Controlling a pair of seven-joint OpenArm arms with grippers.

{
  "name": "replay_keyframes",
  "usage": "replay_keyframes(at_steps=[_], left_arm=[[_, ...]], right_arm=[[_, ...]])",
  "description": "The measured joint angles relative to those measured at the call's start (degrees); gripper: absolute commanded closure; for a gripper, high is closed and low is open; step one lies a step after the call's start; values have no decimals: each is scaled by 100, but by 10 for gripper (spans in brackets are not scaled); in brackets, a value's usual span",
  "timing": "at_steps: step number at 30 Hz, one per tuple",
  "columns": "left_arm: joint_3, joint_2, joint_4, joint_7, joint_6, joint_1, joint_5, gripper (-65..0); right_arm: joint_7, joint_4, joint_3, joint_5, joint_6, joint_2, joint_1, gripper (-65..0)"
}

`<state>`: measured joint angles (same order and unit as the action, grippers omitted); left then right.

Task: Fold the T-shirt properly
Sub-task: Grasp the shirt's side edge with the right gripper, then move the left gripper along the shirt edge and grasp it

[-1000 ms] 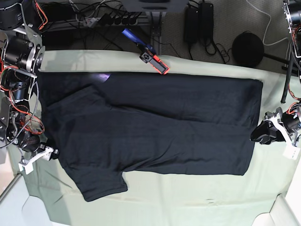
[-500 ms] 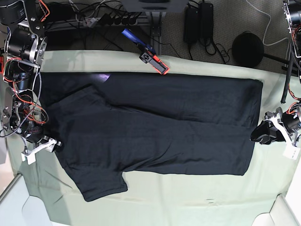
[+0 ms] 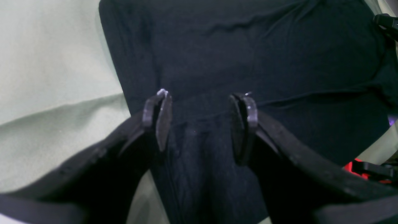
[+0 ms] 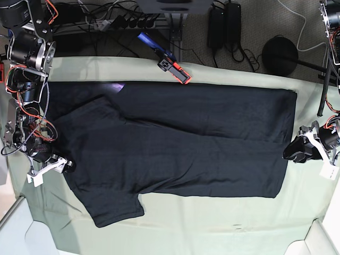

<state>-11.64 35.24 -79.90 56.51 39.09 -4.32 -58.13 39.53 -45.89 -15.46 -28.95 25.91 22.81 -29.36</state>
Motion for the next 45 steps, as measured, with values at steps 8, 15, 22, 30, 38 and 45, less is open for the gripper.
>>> replay_keyframes(at_steps=[8,15,22,30,38,45], left_arm=[[0,-17,0,-4,-2,0,0,-329],[0,-31,0,-2,0,0,0,-329],[0,-31,0,-22,0,0,0,-329],[0,-96,409,-787,-83,-203,1012,-329],[24,-367,2476,-1073,-140,-1530,1255,-329],[627,-590,3744,-1731,-140,-2197,2004,-329]], right_arm=[[168,-278,0,-256,0,0,-2,-349],[186,-278,0,-256,0,0,0,-343],[120,-278,0,-256,0,0,2,0],[111,-278,0,-76,-2,-7,13,0],[101,-286,0,-79,0,-4,13,0],[107,-286,0,-85,0,-9,13,0]])
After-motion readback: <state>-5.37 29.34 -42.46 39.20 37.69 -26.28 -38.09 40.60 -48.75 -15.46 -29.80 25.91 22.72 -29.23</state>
